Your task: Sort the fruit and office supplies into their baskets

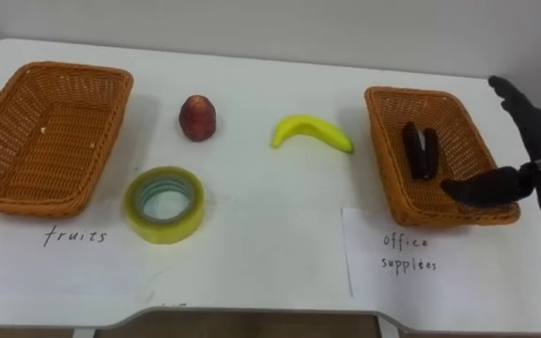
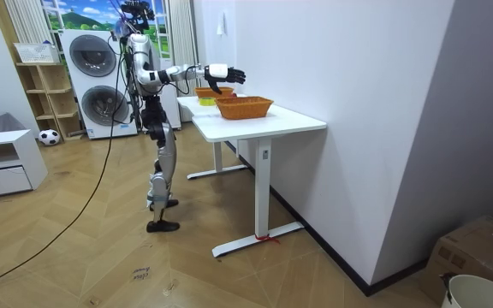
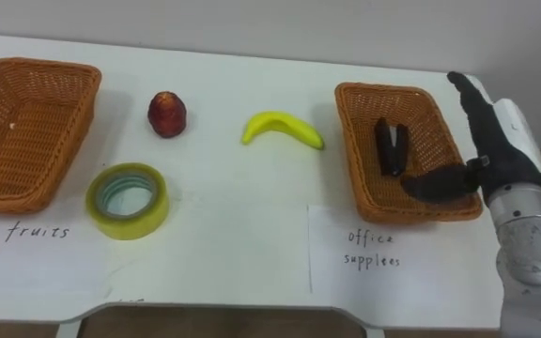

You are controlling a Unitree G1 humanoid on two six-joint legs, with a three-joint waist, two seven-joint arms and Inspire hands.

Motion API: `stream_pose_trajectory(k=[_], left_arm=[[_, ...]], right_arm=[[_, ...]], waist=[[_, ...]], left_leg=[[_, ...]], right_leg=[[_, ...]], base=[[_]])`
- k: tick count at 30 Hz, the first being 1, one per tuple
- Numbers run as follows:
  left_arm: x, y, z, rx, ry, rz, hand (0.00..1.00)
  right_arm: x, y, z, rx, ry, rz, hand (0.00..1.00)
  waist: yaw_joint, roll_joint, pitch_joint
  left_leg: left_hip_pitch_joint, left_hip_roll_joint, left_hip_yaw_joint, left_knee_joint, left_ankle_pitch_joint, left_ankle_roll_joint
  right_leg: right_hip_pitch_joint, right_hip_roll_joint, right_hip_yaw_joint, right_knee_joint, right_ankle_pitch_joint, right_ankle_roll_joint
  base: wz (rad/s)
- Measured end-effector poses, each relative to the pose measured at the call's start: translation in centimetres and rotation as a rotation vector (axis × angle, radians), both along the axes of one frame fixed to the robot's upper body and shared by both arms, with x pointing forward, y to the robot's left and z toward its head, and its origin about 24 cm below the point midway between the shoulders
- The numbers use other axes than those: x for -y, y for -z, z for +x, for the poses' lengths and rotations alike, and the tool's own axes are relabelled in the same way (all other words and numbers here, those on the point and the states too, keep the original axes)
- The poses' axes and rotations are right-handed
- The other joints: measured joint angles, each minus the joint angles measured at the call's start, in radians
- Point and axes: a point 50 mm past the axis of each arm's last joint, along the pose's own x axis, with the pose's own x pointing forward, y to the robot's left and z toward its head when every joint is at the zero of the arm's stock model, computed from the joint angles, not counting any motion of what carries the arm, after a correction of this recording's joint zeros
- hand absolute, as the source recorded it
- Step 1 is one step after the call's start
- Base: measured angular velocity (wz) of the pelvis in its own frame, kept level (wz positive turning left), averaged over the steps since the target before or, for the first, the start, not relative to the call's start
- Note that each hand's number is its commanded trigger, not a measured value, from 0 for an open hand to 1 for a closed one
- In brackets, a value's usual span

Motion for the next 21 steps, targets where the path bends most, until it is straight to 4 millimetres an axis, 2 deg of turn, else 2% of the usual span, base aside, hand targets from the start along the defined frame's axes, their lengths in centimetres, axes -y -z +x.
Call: stream_pose_trajectory(k=[4, 10, 12, 16, 21], left_arm=[[0.1, -0.1, 0.9, 0.033, 0.014, 0.008, 0.00], [0.0, -0.1, 0.5, 0.029, 0.006, 0.018, 0.00], [-0.1, -0.1, 0.2, 0.023, -0.001, 0.037, 0.00], [0.0, 0.0, -0.5, 0.006, -0.007, 0.051, 0.00], [0.7, 0.2, -0.8, -0.018, 0.019, 0.034, 0.00]], right_arm=[[-1.1, -0.7, 0.5, 0.042, -0.060, 0.055, 0.00], [-2.0, -2.1, 1.5, 0.105, -0.106, 0.103, 0.00], [-2.2, -2.6, 1.6, 0.132, -0.116, 0.121, 0.00], [-3.0, -2.5, 1.7, 0.145, -0.128, 0.149, 0.00], [-5.1, -1.9, 2.1, 0.126, -0.199, 0.174, 0.00]], waist=[[0.026, 0.001, -0.0009], [0.033, 0.006, 0.0018], [0.032, 0.008, 0.0007], [0.053, 0.014, -0.0018], [0.088, 0.023, 0.0015]], left_leg=[[0.006, 0.000, 0.003, -0.004, 0.000, 0.000], [0.003, -0.001, 0.002, -0.005, 0.000, 0.000], [-0.006, -0.002, -0.011, -0.005, 0.000, 0.000], [-0.008, -0.002, -0.024, -0.003, 0.000, 0.000], [-0.011, -0.007, -0.036, 0.000, 0.001, 0.001]], right_leg=[[0.002, 0.000, -0.003, 0.000, 0.000, 0.000], [0.002, -0.002, -0.007, -0.001, 0.000, 0.000], [0.002, -0.002, -0.024, -0.001, 0.000, 0.000], [0.003, -0.002, -0.031, -0.001, 0.000, 0.000], [0.014, -0.008, -0.065, -0.001, 0.000, 0.000]], base=[[0.00], [0.02], [0.16], [0.10], [0.12]])
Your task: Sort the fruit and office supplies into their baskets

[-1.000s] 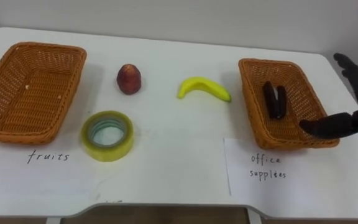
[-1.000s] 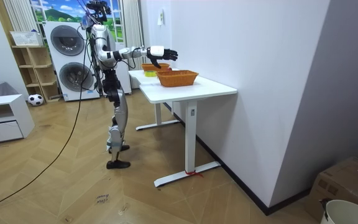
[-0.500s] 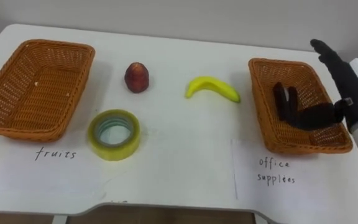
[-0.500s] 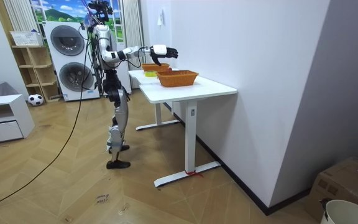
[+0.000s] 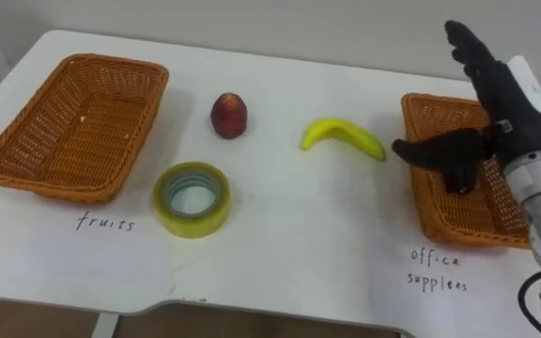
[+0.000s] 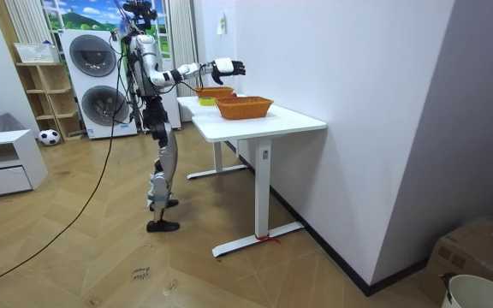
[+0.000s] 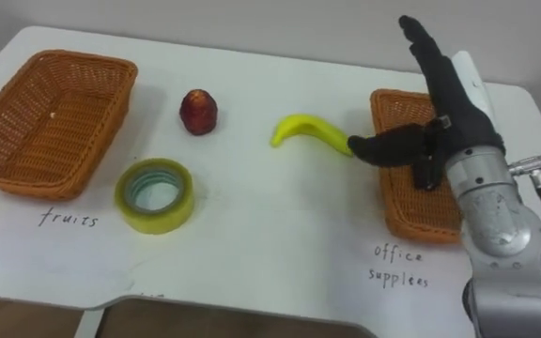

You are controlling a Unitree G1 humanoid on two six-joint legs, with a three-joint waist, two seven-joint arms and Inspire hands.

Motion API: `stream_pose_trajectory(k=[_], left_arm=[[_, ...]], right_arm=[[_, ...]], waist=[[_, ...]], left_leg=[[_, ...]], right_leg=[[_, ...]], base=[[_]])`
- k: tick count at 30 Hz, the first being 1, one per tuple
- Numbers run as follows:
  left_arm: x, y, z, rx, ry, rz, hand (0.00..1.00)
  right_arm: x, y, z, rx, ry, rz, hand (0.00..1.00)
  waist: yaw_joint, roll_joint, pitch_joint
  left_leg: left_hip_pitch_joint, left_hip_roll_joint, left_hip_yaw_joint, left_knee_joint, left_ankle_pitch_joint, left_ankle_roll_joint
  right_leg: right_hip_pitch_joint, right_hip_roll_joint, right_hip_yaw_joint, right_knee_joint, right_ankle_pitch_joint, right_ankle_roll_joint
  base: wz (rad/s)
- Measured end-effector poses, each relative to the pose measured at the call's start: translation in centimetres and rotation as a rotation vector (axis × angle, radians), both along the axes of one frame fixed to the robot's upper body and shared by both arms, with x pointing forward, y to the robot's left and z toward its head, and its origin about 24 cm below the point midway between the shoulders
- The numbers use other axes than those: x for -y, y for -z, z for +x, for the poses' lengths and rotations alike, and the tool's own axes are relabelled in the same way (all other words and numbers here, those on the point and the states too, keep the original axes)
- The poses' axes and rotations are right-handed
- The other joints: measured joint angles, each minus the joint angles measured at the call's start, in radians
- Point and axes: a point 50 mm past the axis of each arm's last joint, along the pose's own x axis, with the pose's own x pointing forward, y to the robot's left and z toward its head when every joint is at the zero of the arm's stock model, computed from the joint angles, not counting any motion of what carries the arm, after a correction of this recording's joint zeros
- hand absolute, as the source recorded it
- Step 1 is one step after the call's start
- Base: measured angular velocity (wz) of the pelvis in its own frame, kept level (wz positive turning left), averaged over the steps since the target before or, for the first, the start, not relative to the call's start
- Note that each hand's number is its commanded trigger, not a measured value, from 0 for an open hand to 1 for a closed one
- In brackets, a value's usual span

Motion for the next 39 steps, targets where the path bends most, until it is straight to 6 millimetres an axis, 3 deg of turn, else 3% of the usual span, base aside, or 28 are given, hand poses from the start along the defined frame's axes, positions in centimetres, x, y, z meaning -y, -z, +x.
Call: stream_pose_trajectory(k=[7, 15, 22, 30, 35, 39], left_arm=[[0.4, 0.1, -0.2, -0.022, 0.032, -0.011, 0.00], [0.7, 0.1, 0.2, -0.030, 0.075, -0.021, 0.00], [0.7, 0.2, 0.0, -0.050, 0.068, -0.017, 0.00], [0.7, 0.2, -0.1, -0.059, 0.076, -0.003, 0.00], [0.6, -0.1, 0.3, -0.051, 0.119, 0.025, 0.00], [1.0, -0.1, 0.4, -0.044, 0.123, 0.026, 0.00]], right_arm=[[-2.2, -1.2, 1.1, 0.048, -0.085, -0.015, 0.00], [-5.0, -0.9, 1.3, 0.035, -0.193, -0.013, 0.00], [-5.2, 0.3, 1.7, -0.026, -0.206, 0.025, 0.00], [-6.1, 1.5, 1.7, -0.064, -0.218, 0.004, 0.00], [-6.7, 1.7, 1.7, -0.064, -0.225, -0.017, 0.00], [-7.1, 2.1, 1.6, -0.079, -0.236, -0.042, 0.00]], waist=[[0.028, 0.002, 0.0001], [0.062, 0.003, 0.0007], [0.104, 0.005, 0.0046], [0.107, 0.012, 0.0110], [0.111, 0.015, 0.0087], [0.126, 0.025, 0.0015]], left_leg=[[-0.015, -0.011, -0.046, 0.010, 0.003, 0.005], [-0.032, -0.019, -0.085, 0.026, 0.004, 0.006], [-0.032, -0.019, -0.085, 0.029, 0.004, 0.006], [-0.053, -0.020, -0.094, 0.041, 0.004, 0.006], [-0.067, -0.023, -0.114, 0.050, 0.004, 0.006], [-0.067, -0.030, -0.125, 0.055, 0.005, 0.007]], right_leg=[[0.005, -0.005, -0.024, -0.001, 0.000, 0.000], [0.014, -0.008, -0.049, -0.001, 0.000, 0.001], [0.015, -0.008, -0.050, -0.001, 0.000, 0.001], [0.010, -0.007, -0.068, -0.001, -0.001, 0.002], [0.009, -0.007, -0.097, -0.001, -0.002, 0.003], [0.014, -0.011, -0.101, -0.001, -0.003, 0.005]], base=[[0.20], [0.18], [0.00], [0.03], [0.12], [0.09]])
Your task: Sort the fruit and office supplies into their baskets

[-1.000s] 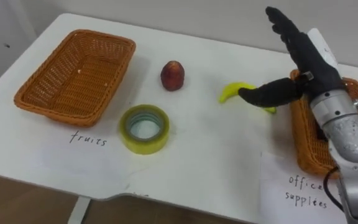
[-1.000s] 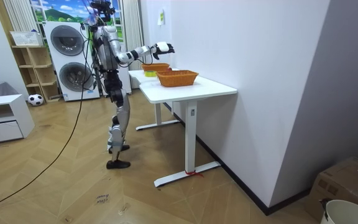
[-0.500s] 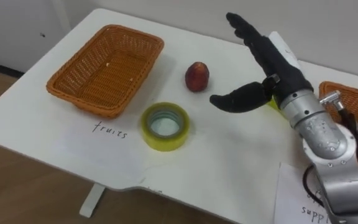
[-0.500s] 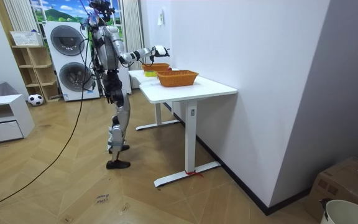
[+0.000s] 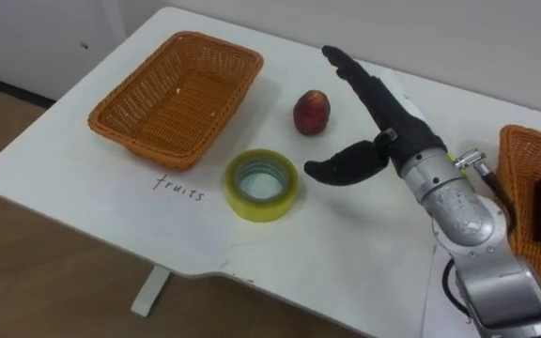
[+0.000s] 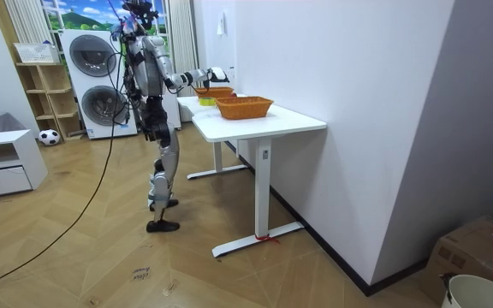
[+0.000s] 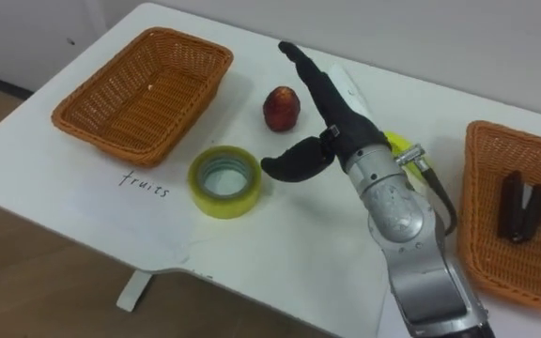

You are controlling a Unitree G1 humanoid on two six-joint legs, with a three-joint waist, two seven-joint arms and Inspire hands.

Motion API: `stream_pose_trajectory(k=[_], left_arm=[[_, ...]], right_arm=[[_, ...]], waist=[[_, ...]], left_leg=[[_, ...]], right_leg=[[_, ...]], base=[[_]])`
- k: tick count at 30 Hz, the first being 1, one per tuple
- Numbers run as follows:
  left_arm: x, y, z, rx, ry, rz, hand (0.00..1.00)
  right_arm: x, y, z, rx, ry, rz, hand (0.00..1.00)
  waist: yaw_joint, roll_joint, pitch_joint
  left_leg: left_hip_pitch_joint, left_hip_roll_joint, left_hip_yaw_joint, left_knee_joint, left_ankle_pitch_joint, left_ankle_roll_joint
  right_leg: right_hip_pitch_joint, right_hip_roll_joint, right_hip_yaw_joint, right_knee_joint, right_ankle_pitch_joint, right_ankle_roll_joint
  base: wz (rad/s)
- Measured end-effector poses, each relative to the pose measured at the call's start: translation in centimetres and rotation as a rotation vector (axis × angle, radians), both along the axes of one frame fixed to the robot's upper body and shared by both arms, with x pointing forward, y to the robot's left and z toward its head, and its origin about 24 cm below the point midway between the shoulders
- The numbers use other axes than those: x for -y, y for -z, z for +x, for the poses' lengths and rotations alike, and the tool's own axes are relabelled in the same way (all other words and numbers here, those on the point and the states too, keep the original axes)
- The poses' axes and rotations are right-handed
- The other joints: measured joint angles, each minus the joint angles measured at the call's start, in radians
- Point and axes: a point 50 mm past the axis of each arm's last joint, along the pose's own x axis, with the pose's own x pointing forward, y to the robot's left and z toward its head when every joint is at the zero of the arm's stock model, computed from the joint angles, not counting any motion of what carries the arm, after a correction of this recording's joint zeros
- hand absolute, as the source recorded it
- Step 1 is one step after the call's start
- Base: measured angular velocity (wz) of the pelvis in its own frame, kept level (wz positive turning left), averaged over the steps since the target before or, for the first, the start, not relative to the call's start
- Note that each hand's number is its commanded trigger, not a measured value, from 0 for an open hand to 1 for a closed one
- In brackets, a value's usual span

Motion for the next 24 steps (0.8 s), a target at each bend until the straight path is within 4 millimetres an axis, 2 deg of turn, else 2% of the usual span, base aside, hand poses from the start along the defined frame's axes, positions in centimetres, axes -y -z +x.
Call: stream_pose_trajectory(k=[2, 6, 11, 20, 24], left_arm=[[0.0, 0.0, 0.0, 0.000, -0.001, 0.000, 0.00], [0.0, 0.1, -0.6, -0.019, -0.007, 0.001, 0.00], [0.0, 0.0, -0.5, -0.027, 0.024, 0.016, 0.00], [0.3, 0.0, -0.5, -0.029, 0.046, 0.014, 0.00], [0.3, 0.0, -0.3, -0.025, 0.048, 0.014, 0.00]], right_arm=[[0.1, 0.3, 0.1, -0.007, 0.008, -0.020, 0.00], [0.2, 0.6, 0.1, -0.023, 0.017, -0.031, 0.00], [0.1, 1.2, 0.2, -0.039, 0.033, -0.021, 0.00], [-0.1, 1.2, 0.3, -0.007, 0.086, 0.020, 0.00], [0.0, 1.9, 0.5, -0.018, 0.113, 0.015, 0.00]], waist=[[0.010, -0.001, -0.0006], [0.010, -0.001, -0.0001], [0.032, -0.003, 0.0018], [0.039, -0.004, 0.0025], [0.039, -0.004, 0.0024]], left_leg=[[0.001, -0.006, -0.003, 0.000, 0.001, 0.001], [0.001, -0.014, -0.012, 0.000, 0.004, 0.006], [-0.003, -0.017, -0.019, -0.002, 0.005, 0.007], [-0.009, -0.020, -0.034, -0.003, 0.006, 0.007], [-0.012, -0.022, -0.042, -0.002, 0.006, 0.007]], right_leg=[[0.004, -0.006, 0.000, 0.000, -0.005, 0.008], [0.010, -0.011, -0.002, 0.000, -0.007, 0.011], [0.010, -0.012, -0.002, 0.000, -0.008, 0.013], [0.010, -0.012, -0.020, 0.000, -0.008, 0.013], [0.010, -0.013, -0.028, 0.000, -0.008, 0.013]], base=[[0.09], [0.12], [0.03], [0.04], [0.06]])
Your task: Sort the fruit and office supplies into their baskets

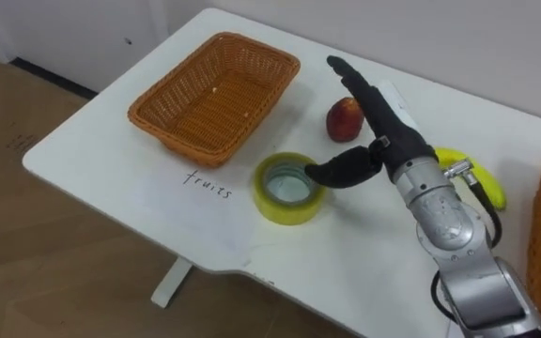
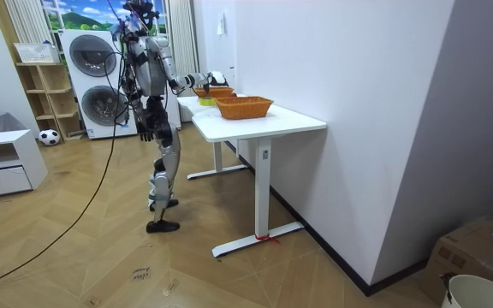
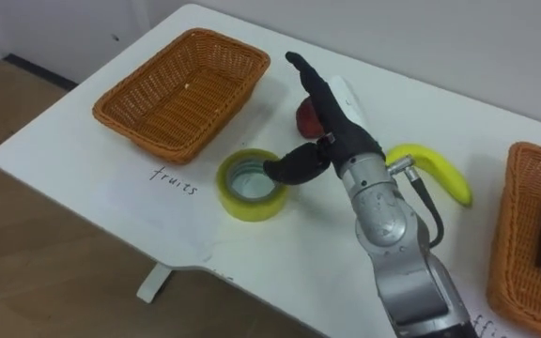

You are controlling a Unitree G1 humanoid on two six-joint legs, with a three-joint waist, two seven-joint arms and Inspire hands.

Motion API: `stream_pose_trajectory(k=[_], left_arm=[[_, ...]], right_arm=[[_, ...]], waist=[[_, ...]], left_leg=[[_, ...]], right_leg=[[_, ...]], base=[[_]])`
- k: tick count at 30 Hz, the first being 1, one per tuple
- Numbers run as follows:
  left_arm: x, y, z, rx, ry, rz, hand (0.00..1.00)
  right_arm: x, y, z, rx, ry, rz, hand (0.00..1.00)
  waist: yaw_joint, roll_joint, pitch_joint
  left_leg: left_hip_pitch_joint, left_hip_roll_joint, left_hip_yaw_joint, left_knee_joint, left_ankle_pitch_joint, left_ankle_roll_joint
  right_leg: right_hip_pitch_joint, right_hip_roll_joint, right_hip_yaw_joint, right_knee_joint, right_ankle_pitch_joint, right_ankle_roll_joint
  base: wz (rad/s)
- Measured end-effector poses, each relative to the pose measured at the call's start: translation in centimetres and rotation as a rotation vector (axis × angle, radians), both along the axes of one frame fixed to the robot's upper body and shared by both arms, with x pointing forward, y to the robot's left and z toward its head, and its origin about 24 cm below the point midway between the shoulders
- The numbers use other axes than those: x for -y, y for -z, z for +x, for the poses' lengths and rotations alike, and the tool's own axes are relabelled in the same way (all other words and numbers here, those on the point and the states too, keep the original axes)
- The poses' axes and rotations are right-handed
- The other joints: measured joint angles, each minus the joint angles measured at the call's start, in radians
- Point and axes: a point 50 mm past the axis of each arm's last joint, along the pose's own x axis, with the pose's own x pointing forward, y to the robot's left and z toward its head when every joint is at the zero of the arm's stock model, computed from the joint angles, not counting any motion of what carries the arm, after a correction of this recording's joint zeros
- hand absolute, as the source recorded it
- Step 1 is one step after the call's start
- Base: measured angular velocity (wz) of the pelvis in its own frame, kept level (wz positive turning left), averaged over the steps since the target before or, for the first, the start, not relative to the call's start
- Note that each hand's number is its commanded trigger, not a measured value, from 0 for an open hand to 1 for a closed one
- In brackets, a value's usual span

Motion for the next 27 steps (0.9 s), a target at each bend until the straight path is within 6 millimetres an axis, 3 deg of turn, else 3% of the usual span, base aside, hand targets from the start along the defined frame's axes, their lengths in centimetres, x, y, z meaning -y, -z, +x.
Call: stream_pose_trajectory(k=[9, 14, 27], left_arm=[[0.2, 0.1, -0.4, -0.012, 0.007, -0.004, 0.00], [0.3, 0.1, -0.4, -0.014, 0.012, -0.009, 0.00], [0.5, 0.2, -0.2, -0.012, 0.023, -0.040, 0.00]], right_arm=[[-0.2, 0.2, 0.3, 0.001, 0.011, -0.008, 0.00], [-0.2, 0.3, 0.3, -0.003, 0.012, -0.008, 0.00], [-1.5, 1.3, -0.1, -0.003, -0.042, -0.152, 0.00]], waist=[[0.000, -0.001, 0.0014], [0.001, -0.008, 0.0110], [0.001, -0.003, 0.0108]], left_leg=[[-0.004, -0.004, -0.016, -0.002, 0.001, 0.000], [-0.005, -0.004, -0.016, -0.003, 0.001, 0.000], [-0.009, -0.005, -0.015, 0.004, 0.001, 0.000]], right_leg=[[0.001, -0.001, -0.005, -0.001, 0.000, 0.000], [0.001, -0.001, -0.004, -0.001, 0.000, 0.001], [0.001, 0.000, -0.006, -0.001, 0.000, 0.001]], base=[[0.05], [0.00], [0.00]])
